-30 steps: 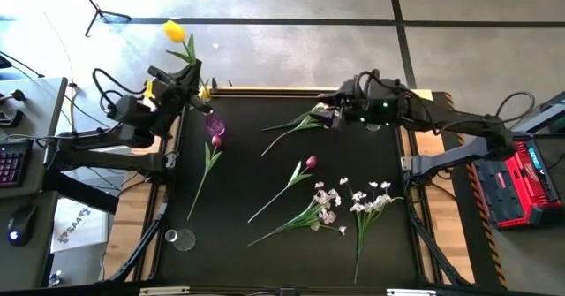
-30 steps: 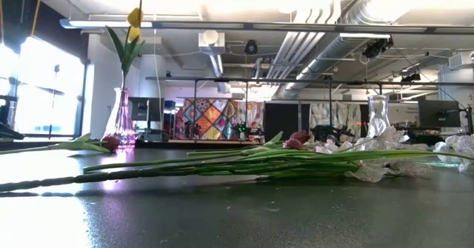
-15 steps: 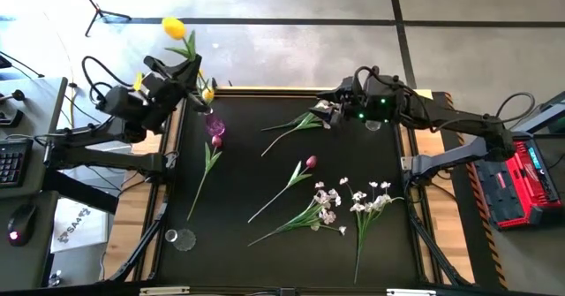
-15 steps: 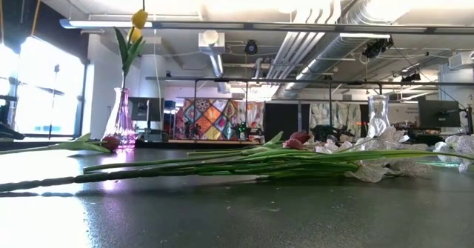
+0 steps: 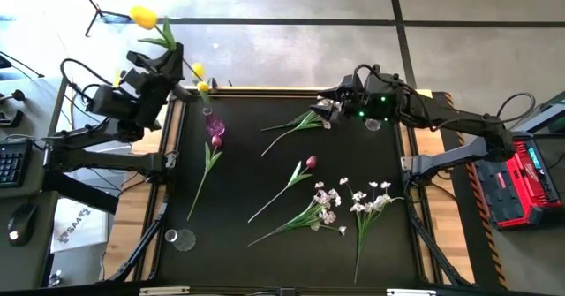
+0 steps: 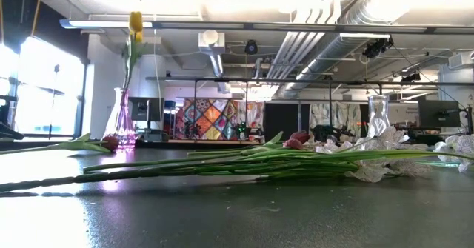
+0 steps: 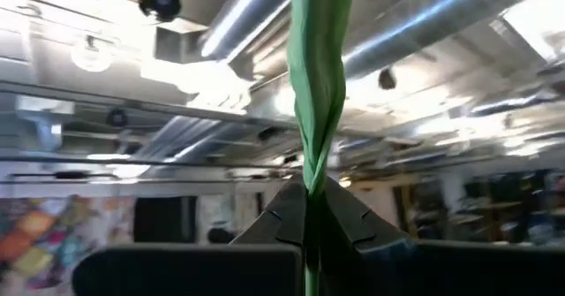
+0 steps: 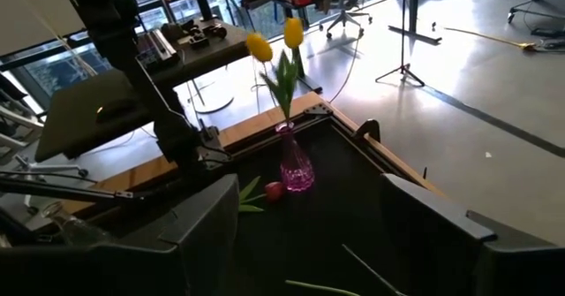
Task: Sort flowers into vase by color
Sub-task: Put the yellow tulip into the violet vase
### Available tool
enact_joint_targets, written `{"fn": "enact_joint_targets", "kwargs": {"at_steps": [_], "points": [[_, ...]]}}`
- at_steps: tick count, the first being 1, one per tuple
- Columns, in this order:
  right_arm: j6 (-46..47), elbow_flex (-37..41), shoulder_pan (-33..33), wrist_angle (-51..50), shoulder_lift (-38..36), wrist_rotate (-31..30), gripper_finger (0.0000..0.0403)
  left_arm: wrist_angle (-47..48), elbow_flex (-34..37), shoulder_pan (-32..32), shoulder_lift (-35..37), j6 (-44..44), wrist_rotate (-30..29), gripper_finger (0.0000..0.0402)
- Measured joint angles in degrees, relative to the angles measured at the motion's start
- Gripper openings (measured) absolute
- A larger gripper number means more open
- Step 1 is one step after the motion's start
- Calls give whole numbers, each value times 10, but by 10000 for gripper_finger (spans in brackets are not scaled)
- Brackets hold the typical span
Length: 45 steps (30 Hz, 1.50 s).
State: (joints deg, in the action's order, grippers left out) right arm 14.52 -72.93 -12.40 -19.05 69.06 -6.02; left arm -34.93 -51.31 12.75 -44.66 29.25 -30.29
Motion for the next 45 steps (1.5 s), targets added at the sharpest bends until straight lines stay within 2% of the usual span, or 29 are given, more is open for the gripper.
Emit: {"fn": "enact_joint_targets", "kwargs": {"at_steps": [5,10,13,16,19,23,27,32,37,45], "points": [[5,0,0,0,0,0,261,24,0,0,-1,4,-13,0],[6,0,0,-5,0,0,261,128,0,0,3,-1,-135,0],[5,0,0,-18,0,-3,261,156,33,7,2,-74,-153,0],[5,0,0,-22,0,-16,261,98,109,20,13,-113,-164,0],[5,0,0,-22,0,-17,261,-22,191,27,25,-121,-167,0],[5,0,0,-25,0,-17,261,-178,285,30,27,-80,-165,0],[5,0,0,-26,0,-17,261,-268,347,30,27,-80,-166,0],[5,0,0,-26,0,-16,261,-279,377,30,27,-66,-165,0],[5,0,0,-25,0,-15,261,-280,382,31,27,-31,-142,0],[7,0,0,-25,0,-15,261,-281,382,55,24,-35,-124,0]]}}
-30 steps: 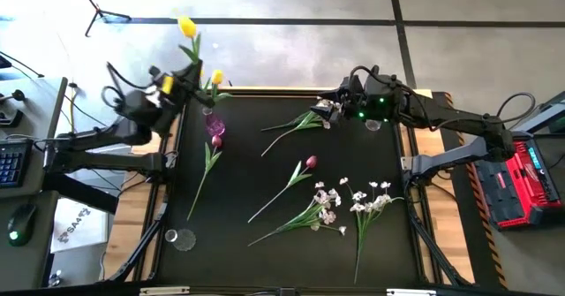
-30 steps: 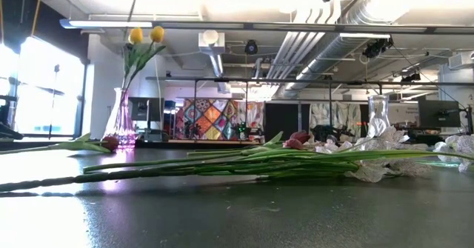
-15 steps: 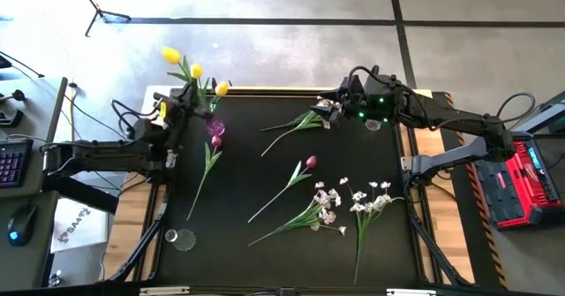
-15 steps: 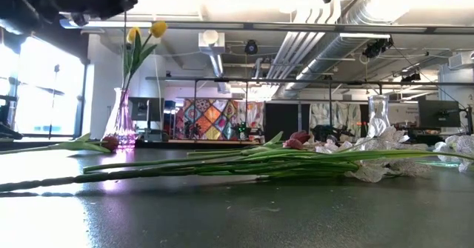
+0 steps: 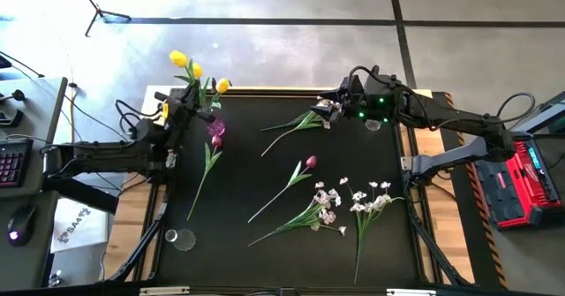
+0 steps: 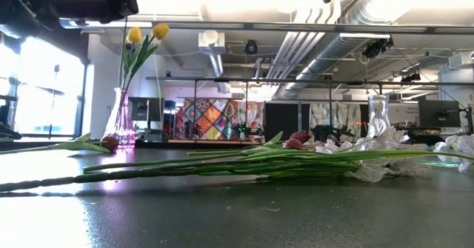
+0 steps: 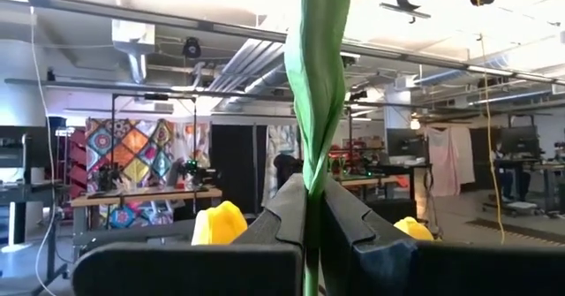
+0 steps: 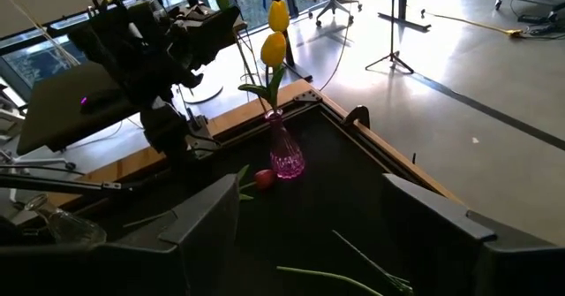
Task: Sort flowers into vase by color
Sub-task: Put the yellow tulip into the violet vase
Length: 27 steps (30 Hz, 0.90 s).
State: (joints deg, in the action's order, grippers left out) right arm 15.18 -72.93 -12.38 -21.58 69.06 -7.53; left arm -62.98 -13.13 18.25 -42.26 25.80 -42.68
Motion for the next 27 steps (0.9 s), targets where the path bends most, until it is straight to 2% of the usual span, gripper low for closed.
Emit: {"fn": "enact_joint_targets", "kwargs": {"at_steps": [11,15,18,21,24,27], "points": [[19,0,0,0,0,7,261,2,0,57,-36,-32,64,0],[26,0,0,0,0,11,261,2,0,62,-52,-49,65,0],[30,0,0,0,0,11,261,2,0,61,-54,-58,44,2],[39,0,2,-5,0,11,261,2,0,54,-54,-56,-15,14],[41,0,7,-10,0,11,261,2,0,44,-54,-55,-57,40],[41,0,14,-14,0,5,261,13,0,32,-54,-43,-69,74]]}}
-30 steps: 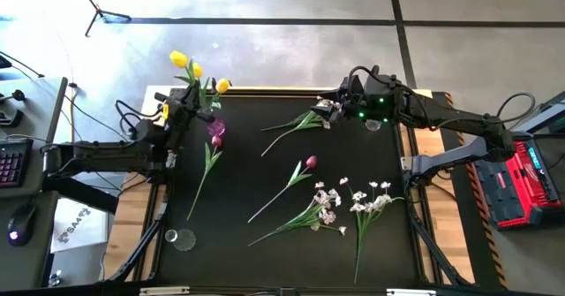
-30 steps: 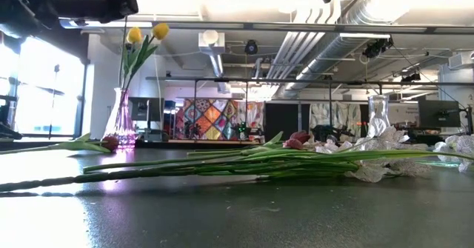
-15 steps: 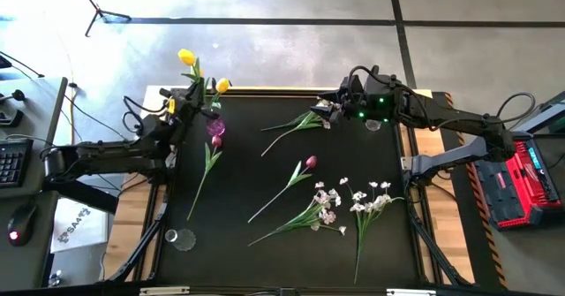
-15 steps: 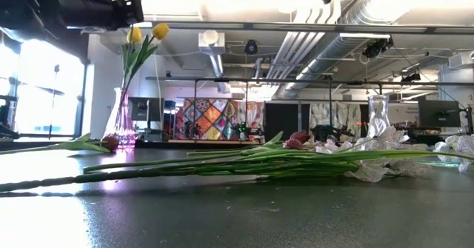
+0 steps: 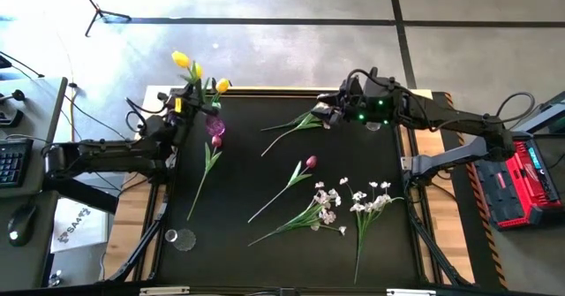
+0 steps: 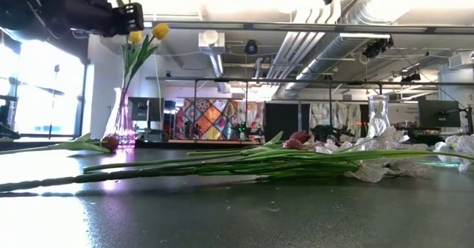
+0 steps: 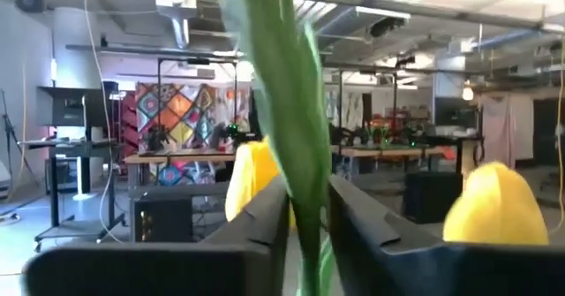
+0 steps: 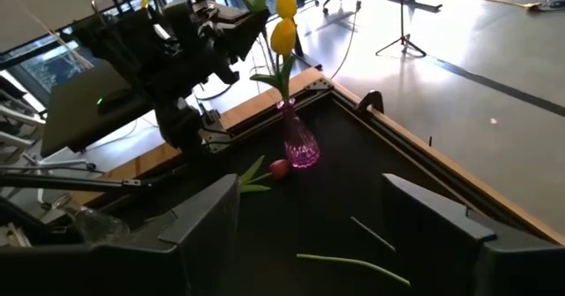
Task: Sort flowers into vase by color
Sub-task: Put the yellow tulip into the violet vase, then put the bottom left red flower into the top transparent vase
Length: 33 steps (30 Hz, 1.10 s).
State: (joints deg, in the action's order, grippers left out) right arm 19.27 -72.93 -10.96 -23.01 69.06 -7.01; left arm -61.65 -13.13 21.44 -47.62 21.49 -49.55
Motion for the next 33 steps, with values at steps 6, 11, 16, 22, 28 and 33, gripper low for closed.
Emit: {"fn": "enact_joint_targets", "kwargs": {"at_steps": [6,11,16,22,28,33], "points": [[9,0,19,0,0,-18,261,28,-2,-27,0,-45,-43,146],[60,0,43,-9,0,-32,261,61,-38,-71,4,-6,-135,188],[206,0,50,-155,2,-66,261,127,-99,-133,17,67,-287,207],[409,0,52,-426,28,-92,248,129,-146,-223,19,96,-400,212],[453,0,78,-406,82,-75,214,126,-148,-309,19,84,-404,212],[453,0,101,-334,179,-48,194,125,-148,-365,19,52,-405,212]]}}
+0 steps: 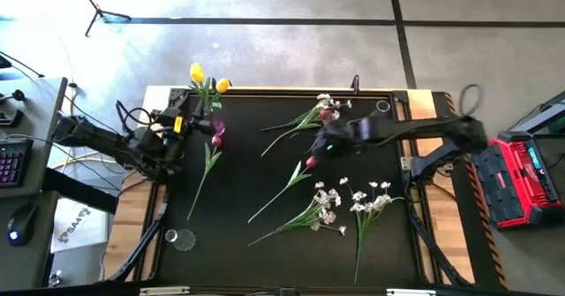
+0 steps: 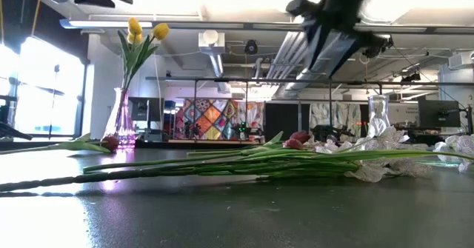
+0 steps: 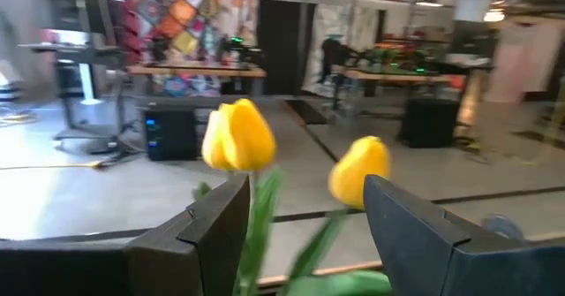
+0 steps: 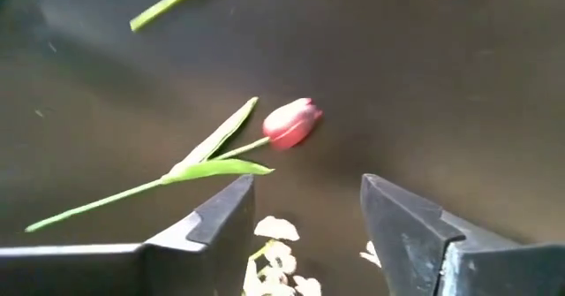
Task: Sort flowers into vase by color
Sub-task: Put the bottom left red flower into the top transparent vase
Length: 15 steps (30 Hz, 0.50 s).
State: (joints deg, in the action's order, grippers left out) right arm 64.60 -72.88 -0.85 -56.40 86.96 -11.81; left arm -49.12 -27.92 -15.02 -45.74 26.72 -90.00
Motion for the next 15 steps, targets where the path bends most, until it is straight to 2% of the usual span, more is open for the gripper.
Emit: {"fn": "enact_joint_targets", "kwargs": {"at_steps": [4,10,15], "points": [[17,0,16,61,66,27,193,6,0,-46,-4,-1,0,212],[74,0,38,110,119,47,193,50,0,-109,-11,-35,0,212],[112,0,43,128,155,49,193,145,0,-152,-17,-134,6,211]]}}
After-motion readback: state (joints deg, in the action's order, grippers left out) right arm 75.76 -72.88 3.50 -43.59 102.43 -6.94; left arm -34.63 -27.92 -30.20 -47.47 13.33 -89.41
